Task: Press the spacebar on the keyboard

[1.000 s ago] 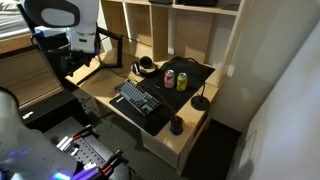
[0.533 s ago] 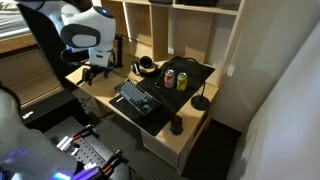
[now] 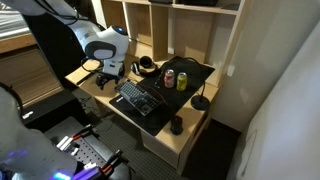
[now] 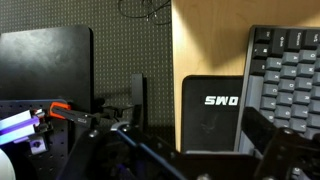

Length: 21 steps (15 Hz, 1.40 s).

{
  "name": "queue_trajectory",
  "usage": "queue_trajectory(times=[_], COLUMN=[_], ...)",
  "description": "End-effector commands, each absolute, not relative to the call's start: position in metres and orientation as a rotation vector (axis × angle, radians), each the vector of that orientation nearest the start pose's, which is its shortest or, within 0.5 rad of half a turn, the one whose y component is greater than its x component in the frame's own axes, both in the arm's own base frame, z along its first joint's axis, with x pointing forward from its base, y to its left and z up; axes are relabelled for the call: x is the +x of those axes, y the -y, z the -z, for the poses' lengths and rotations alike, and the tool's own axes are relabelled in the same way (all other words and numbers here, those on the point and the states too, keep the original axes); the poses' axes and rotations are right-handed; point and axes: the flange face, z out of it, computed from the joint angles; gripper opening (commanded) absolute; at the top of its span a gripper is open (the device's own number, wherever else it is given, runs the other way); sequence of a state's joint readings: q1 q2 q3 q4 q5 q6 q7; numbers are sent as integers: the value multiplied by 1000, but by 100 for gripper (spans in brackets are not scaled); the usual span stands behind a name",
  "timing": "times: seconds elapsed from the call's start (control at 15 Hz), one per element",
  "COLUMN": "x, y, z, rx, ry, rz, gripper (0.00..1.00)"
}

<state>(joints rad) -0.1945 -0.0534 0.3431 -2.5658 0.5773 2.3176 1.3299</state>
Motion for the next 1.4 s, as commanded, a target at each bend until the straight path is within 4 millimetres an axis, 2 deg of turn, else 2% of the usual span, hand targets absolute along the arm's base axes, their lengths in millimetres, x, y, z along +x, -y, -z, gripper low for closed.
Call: queue_trajectory(times=[0.0,0.27,0.53,0.6,0.73,1.33], x=[435,456,480,466,469,467], y=[-65,-61,-61,-58,-59,-60], z=[-244,-199,-181,-187,-182,-183], rx=[-1997,-1953,-1901,-1931,-1933,-1932], ry=[-2289,-2397,-2400,-2394,-2399,-2410], rz=[-578,-618,-539,-577,-575,-598], gripper=[100,100,100,100,100,100])
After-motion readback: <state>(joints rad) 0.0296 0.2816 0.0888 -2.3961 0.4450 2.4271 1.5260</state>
